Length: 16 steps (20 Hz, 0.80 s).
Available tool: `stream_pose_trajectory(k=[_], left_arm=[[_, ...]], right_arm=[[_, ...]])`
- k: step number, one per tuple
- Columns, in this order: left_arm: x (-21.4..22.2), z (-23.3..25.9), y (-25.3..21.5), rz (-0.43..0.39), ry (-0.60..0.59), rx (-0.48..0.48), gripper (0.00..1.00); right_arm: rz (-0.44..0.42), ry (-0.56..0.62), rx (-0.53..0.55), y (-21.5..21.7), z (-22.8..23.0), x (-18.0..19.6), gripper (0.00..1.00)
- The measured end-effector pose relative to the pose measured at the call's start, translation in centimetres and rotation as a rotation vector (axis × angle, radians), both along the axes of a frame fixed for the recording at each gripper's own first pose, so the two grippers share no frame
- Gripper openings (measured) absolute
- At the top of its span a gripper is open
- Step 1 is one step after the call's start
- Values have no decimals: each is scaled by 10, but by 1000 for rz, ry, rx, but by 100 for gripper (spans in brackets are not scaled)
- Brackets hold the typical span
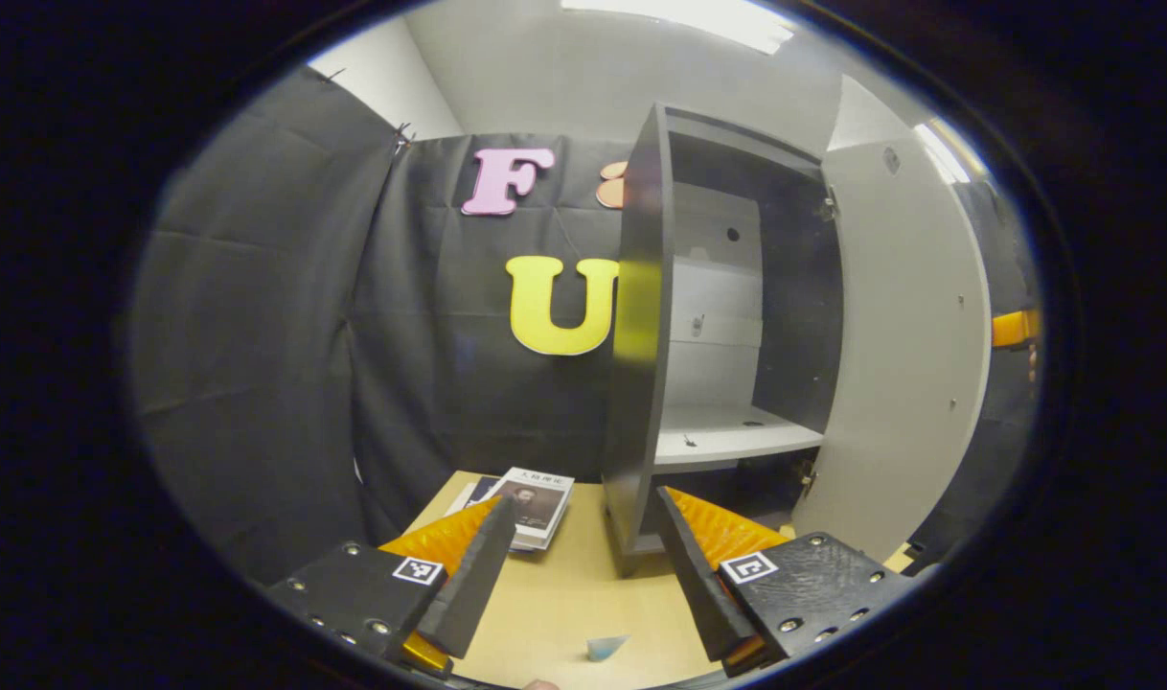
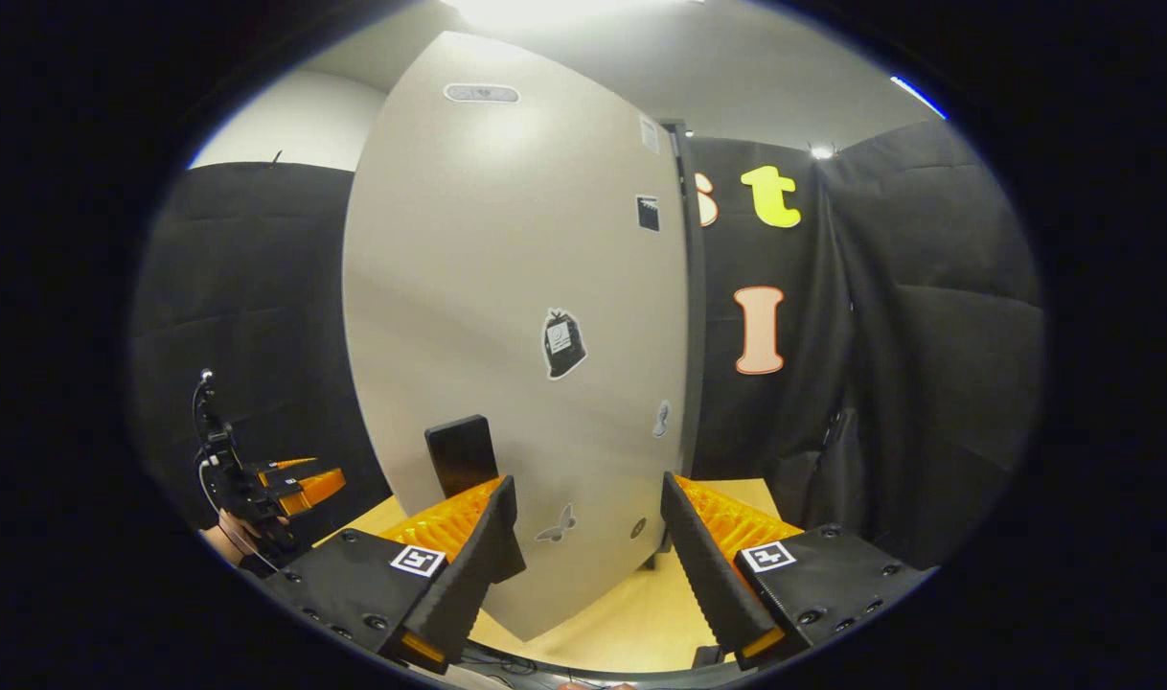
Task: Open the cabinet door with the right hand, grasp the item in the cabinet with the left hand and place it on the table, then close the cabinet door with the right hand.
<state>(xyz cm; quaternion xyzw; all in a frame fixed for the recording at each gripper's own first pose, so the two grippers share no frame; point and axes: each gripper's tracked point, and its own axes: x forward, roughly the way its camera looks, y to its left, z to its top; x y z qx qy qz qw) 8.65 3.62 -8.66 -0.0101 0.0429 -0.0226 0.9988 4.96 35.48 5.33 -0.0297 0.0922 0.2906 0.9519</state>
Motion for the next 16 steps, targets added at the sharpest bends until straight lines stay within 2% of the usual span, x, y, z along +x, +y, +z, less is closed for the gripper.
stream_pose_trajectory(k=[3,8,16], left_arm=[[-3,-12,23,5,27,-23,90],[-20,-15,56,6,32,15,89],[-25,-10,61,-10,1,-31,89]], right_arm=[[47,9,5,45,-5,-3,97],[85,-12,18,93,-9,0,98],[28,-32,26,90,-2,4,98]])
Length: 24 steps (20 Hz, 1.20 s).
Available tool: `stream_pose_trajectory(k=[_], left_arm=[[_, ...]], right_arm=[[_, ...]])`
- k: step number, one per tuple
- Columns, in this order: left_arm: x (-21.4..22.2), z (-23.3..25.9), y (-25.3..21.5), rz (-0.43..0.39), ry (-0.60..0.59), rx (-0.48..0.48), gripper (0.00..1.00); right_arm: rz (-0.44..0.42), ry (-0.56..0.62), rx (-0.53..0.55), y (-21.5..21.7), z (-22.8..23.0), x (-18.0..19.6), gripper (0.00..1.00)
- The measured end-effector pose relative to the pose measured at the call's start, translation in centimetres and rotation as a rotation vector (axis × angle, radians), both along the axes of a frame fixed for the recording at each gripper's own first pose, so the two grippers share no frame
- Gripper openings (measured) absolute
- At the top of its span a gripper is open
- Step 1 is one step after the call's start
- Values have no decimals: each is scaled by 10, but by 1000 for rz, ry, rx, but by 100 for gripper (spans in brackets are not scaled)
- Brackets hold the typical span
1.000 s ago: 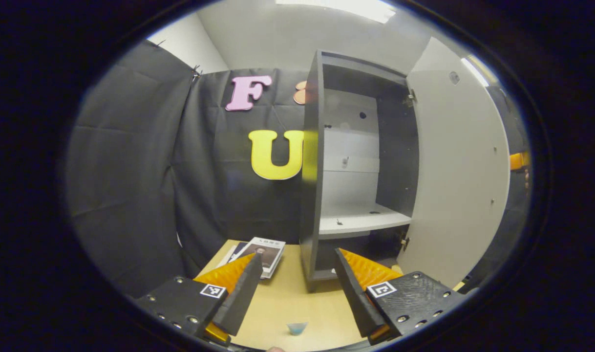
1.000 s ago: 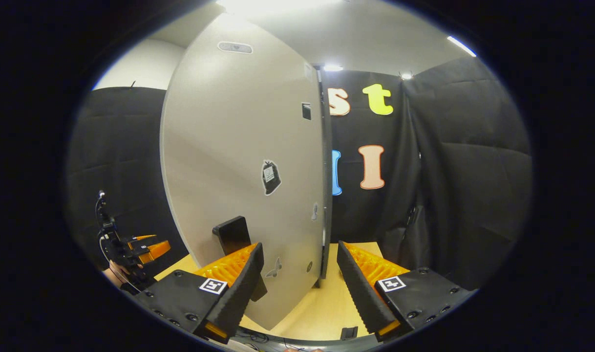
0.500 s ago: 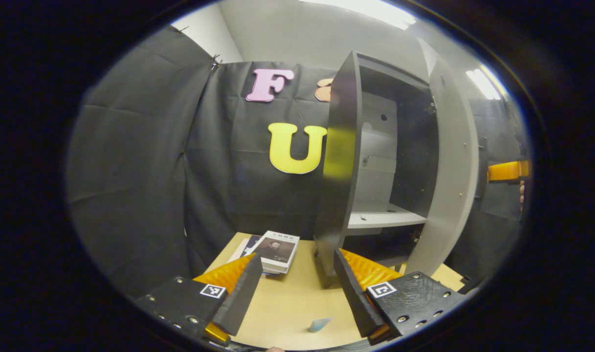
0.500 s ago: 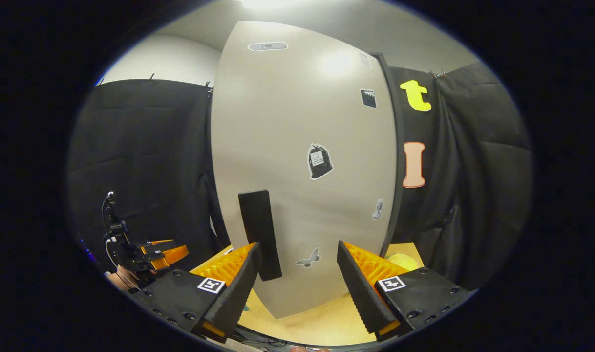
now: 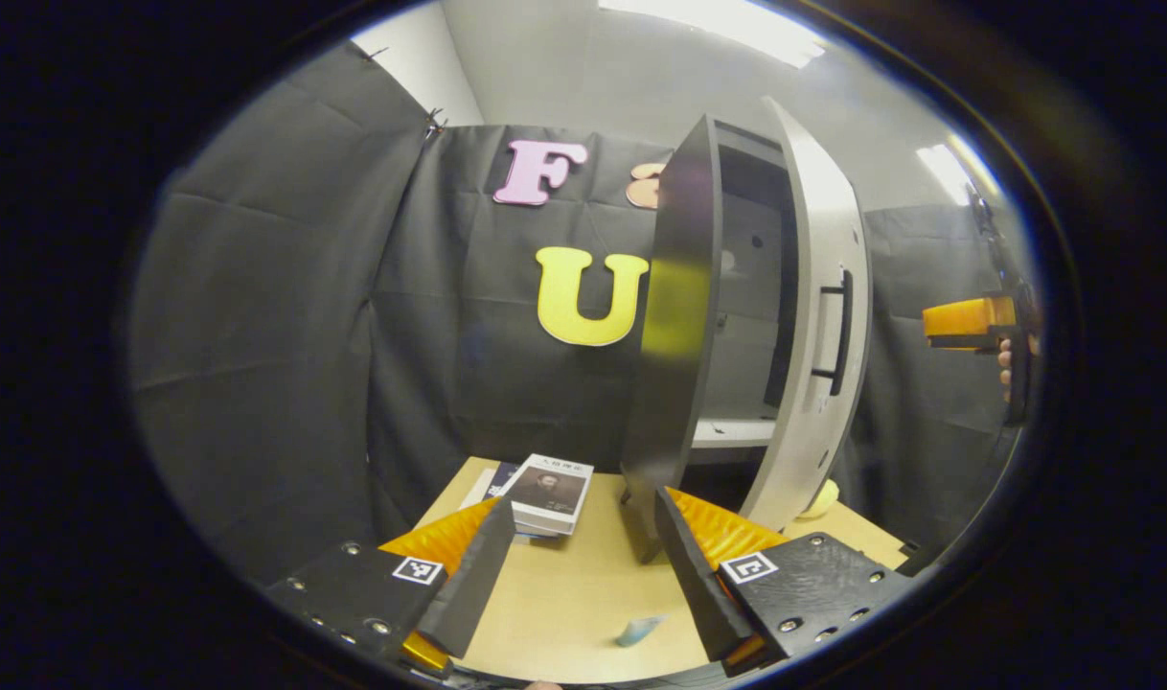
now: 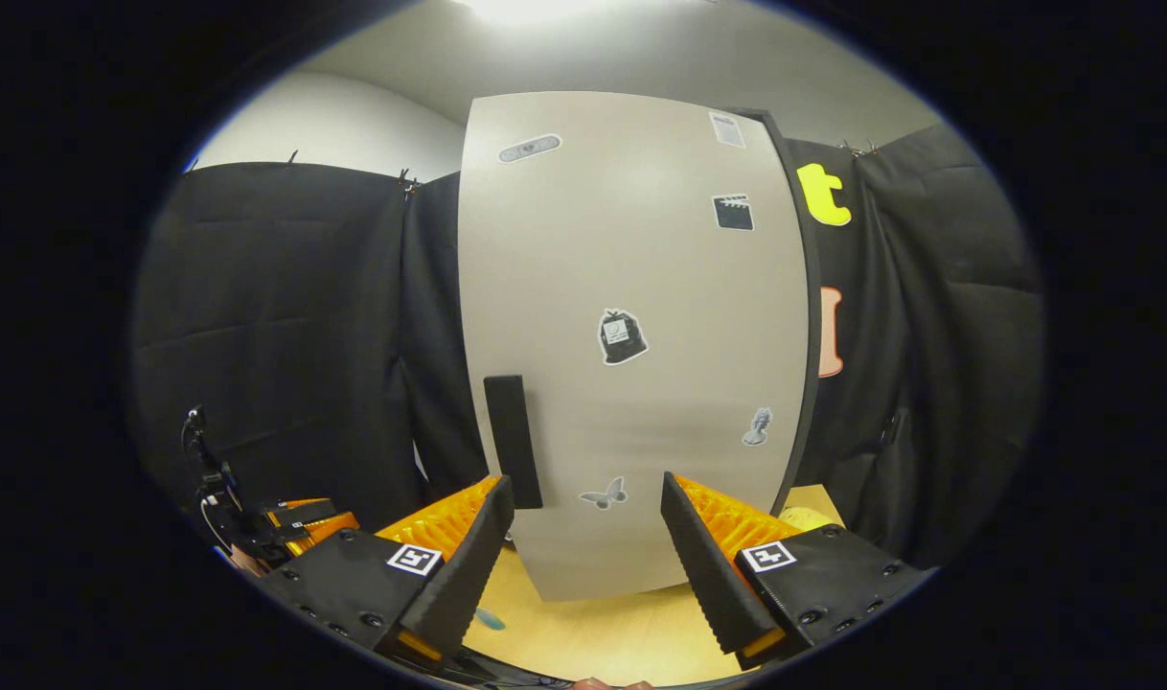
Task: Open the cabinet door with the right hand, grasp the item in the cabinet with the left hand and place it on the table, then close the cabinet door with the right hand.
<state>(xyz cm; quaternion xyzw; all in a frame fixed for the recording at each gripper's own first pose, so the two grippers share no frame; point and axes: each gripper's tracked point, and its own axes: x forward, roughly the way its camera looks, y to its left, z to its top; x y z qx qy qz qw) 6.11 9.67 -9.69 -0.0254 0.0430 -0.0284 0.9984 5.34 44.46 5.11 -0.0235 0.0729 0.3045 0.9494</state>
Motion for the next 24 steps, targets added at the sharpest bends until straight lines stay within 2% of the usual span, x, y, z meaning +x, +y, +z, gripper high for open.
stream_pose_trajectory(k=[6,10,14,18,20,21,22,24], left_arm=[[18,4,-32,-43,7,-29,89],[33,23,-55,-46,-11,0,89],[46,55,-93,-1,-60,9,89],[55,82,-134,76,-101,47,88],[57,82,-151,118,-84,71,87],[59,82,-163,125,-77,74,89],[59,86,-173,137,-78,74,89],[56,91,-186,170,-86,66,88]], right_arm=[[-61,9,6,-23,6,7,98],[-76,1,25,-44,6,21,98],[-158,-41,1,-92,2,61,98],[-195,-82,4,-132,7,95,98],[-203,-82,9,-151,8,108,98],[-201,-89,14,-160,9,114,93],[-208,-100,19,-172,12,122,98],[-228,-106,46,-193,13,135,98]])
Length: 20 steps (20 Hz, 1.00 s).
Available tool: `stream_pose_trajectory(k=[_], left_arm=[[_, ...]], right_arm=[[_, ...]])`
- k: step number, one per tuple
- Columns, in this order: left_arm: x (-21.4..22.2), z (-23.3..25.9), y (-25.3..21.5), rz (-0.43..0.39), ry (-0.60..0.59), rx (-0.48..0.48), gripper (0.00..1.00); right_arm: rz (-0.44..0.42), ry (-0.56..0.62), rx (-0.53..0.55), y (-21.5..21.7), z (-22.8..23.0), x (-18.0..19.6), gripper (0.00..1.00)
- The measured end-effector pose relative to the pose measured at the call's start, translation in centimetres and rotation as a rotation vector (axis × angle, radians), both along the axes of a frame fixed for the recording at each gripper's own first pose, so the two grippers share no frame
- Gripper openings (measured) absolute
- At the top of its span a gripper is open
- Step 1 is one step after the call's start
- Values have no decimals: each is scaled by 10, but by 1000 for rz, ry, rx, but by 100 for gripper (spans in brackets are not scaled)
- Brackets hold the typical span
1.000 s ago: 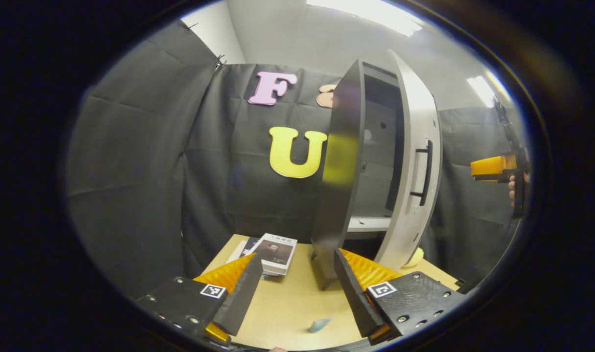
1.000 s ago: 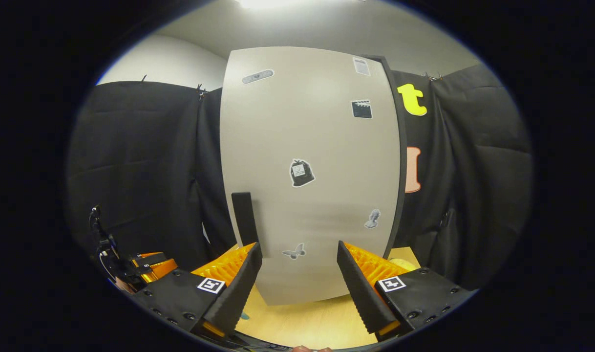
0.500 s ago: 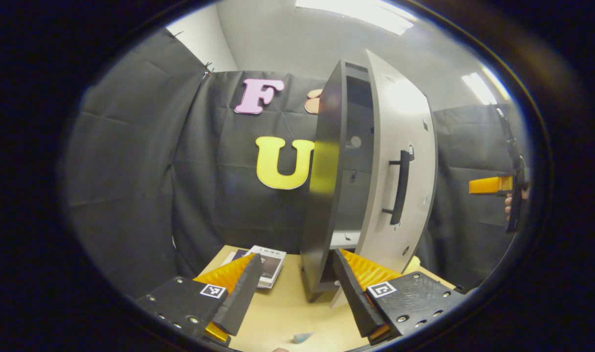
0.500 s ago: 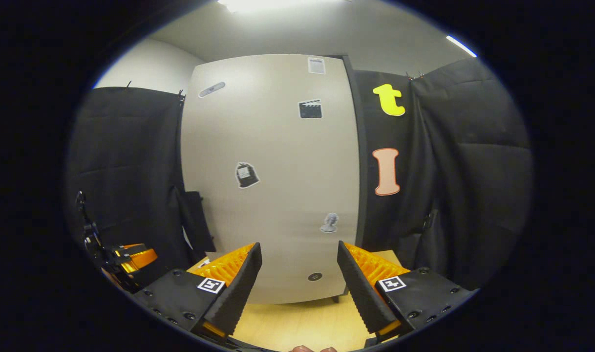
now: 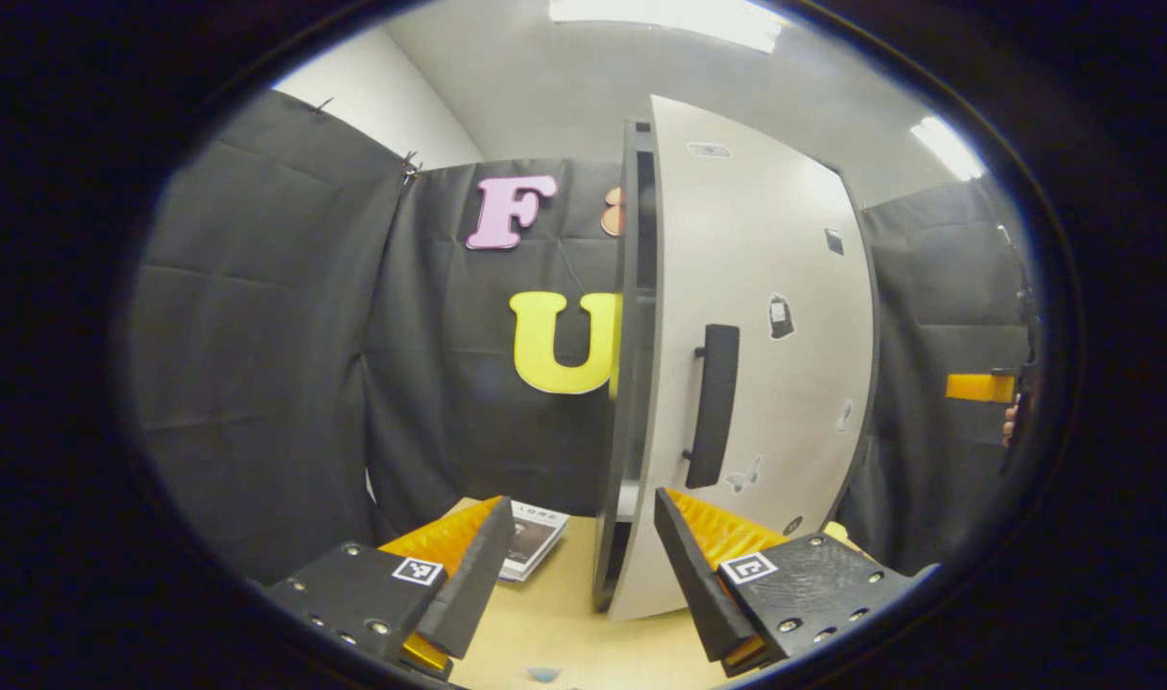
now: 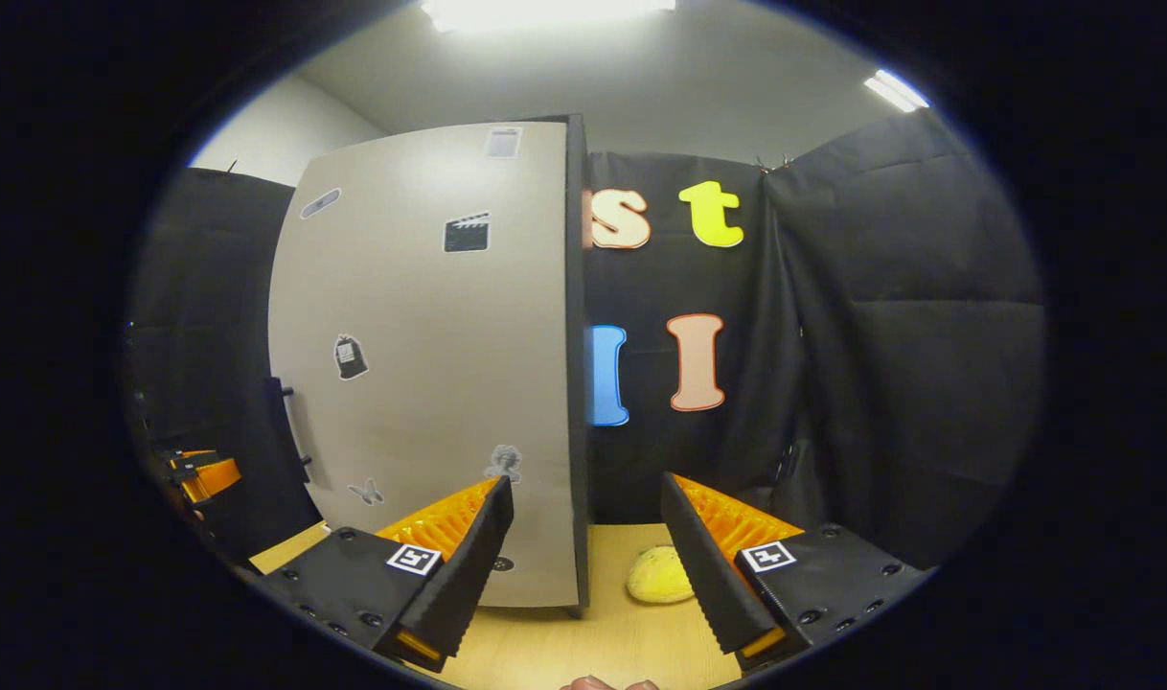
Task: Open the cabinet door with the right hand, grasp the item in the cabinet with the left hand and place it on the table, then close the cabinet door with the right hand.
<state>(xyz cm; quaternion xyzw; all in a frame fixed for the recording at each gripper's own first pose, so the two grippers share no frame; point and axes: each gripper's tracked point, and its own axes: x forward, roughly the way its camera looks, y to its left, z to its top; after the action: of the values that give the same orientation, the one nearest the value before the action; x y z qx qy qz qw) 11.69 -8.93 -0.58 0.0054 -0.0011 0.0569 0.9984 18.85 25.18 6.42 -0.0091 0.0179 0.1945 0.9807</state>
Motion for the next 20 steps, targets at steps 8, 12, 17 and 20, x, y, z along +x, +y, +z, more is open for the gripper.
stream_pose_trajectory(k=[8,12,17,20], left_arm=[[-26,29,-38,-3,25,38,89],[-36,24,-49,-29,64,27,89],[-57,17,-53,-91,43,-69,89],[-68,11,-41,-92,16,-142,89]], right_arm=[[-79,38,54,-76,-21,34,98],[-147,-16,-10,-104,-32,30,98],[-156,-18,-70,-108,-58,9,98],[-164,36,-45,-103,-69,14,98]])
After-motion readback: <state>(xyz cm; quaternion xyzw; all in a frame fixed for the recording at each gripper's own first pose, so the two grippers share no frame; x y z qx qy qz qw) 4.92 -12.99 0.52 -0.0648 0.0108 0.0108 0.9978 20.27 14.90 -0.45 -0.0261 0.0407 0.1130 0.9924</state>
